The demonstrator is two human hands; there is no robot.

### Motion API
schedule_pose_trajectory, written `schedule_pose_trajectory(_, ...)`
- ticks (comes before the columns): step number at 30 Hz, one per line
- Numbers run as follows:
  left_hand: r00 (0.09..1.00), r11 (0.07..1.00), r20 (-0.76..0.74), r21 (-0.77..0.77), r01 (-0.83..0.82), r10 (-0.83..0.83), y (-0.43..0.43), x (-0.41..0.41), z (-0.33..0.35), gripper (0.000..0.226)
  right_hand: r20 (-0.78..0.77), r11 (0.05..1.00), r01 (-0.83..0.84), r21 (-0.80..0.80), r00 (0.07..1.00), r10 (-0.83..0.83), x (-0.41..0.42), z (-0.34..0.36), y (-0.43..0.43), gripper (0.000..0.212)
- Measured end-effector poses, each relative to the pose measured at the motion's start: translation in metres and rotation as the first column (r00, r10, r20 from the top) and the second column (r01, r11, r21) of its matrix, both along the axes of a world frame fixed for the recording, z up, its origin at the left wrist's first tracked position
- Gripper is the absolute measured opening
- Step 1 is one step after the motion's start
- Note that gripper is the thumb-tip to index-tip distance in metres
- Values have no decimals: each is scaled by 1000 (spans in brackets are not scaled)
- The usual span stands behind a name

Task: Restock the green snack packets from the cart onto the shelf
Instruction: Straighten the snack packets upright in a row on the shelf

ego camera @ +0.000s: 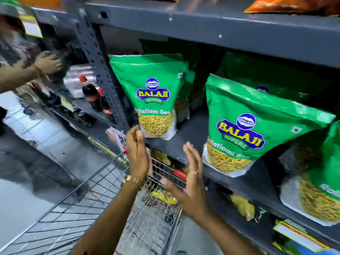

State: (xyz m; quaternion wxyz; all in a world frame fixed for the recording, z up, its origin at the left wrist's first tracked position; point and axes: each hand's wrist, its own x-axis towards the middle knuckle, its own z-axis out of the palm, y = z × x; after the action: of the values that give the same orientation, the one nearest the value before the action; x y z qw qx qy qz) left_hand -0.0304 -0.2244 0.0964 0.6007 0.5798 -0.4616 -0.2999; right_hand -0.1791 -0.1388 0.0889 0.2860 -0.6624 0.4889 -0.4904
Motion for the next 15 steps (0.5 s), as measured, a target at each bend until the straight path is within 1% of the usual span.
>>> schedule_pose_trajectory(2, 999, 996, -26, 80, 41, -39, -19, 11, 2, 55, 86, 993, 89, 71, 992, -95, 14, 8, -39, 102)
schedule_pose_trajectory(4, 990, 986, -95, 123, 111, -100, -40, 14, 5, 65, 146, 967, 176, 187, 968, -204, 22, 16, -79, 116)
schedule_pose_trajectory(5, 981, 979, -139, 134, 155, -136, -50, 14, 8, 70, 160, 951, 191, 242, 959, -234, 23, 19, -98, 123)
schedule_pose_trajectory(7, 945, 963, -248, 113, 246, -213, -70, 11, 14, 73, 177, 930, 182, 318, 953, -247, 25, 22, -128, 132)
schedule_pose_trajectory(9, 912, 962, -334, 47, 269, -238, -85, 6, 21, 69, 208, 922, 172, 347, 945, -254, 26, 22, -152, 136)
schedule_pose_trajectory(11, 905, 972, -373, 38, 233, -202, -96, 4, 25, 69, 234, 923, 148, 356, 942, -241, 27, 18, -168, 141)
schedule_pose_trajectory(13, 901, 975, -397, 60, 215, -174, -105, 6, 23, 68, 273, 927, 84, 366, 943, -193, 31, 15, -175, 143)
schedule_pose_trajectory(15, 891, 966, -413, 88, 242, -186, -114, 12, 22, 70, 348, 930, 11, 369, 926, -149, 38, 11, -178, 146)
